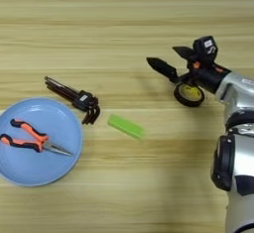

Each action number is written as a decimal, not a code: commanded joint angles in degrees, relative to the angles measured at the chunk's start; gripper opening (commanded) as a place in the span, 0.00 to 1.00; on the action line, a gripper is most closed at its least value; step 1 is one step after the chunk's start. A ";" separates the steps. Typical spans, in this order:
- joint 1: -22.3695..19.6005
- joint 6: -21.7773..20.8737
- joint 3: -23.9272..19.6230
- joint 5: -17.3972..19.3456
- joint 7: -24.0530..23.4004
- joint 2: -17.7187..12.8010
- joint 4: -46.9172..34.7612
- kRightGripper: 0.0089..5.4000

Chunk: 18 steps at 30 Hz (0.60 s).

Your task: Move the objects on the table

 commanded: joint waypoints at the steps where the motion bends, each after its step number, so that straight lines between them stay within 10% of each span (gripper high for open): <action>1: -4.49 -0.61 -1.02 -0.47 -3.88 -5.03 -0.26 1.00; 18: -1.44 0.65 1.93 -7.92 -12.79 -6.72 3.06 1.00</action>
